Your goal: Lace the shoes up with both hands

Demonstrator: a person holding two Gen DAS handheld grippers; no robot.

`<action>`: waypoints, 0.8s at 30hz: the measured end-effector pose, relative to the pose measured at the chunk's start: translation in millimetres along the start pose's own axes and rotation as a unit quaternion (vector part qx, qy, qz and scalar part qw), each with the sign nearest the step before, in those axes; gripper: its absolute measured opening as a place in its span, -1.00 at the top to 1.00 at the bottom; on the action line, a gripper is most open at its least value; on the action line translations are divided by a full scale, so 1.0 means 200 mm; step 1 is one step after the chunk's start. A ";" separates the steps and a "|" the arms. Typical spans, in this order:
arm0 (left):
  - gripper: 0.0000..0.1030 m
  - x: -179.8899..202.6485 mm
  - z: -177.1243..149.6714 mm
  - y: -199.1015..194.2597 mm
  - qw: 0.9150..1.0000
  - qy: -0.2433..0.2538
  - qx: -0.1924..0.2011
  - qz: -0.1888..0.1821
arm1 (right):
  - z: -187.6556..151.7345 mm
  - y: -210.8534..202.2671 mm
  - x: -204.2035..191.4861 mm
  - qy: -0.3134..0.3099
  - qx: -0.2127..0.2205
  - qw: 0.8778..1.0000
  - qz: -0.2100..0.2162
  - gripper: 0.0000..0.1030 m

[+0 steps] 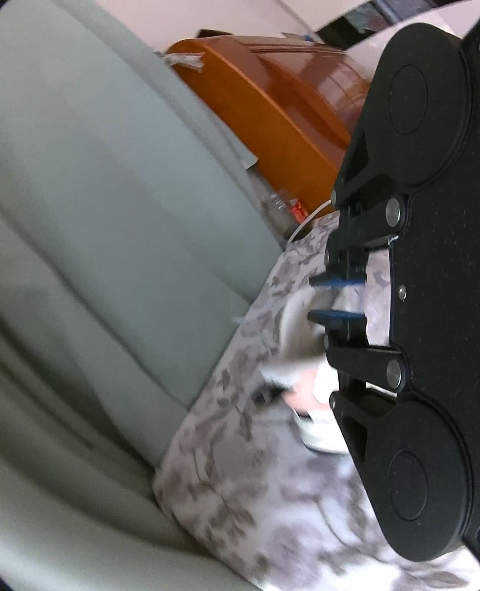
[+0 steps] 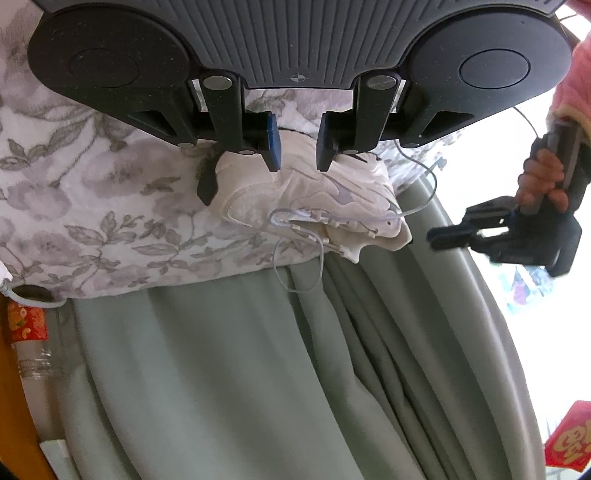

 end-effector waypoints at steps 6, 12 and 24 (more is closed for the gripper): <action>0.14 0.09 0.17 0.26 0.999 0.025 -0.032 0.013 | 0.01 0.00 0.04 0.003 0.001 1.000 0.000 0.51; 0.01 0.06 0.25 0.53 0.996 0.028 -0.071 0.044 | 0.02 0.01 0.09 0.005 0.002 1.000 -0.001 0.46; 1.00 0.01 0.23 0.66 0.995 0.015 -0.078 0.052 | 0.01 0.01 0.18 0.025 0.006 1.000 -0.002 0.39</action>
Point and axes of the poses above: each gripper's, at about its wrist camera, not at the fingertips, and y roughly the way its jaws point, x to its right, z to its top, the point moved 9 cm from there along y, roughly the way its jaws point, and after that the axes turned 6 degrees about -x, right-handed, at the moved point
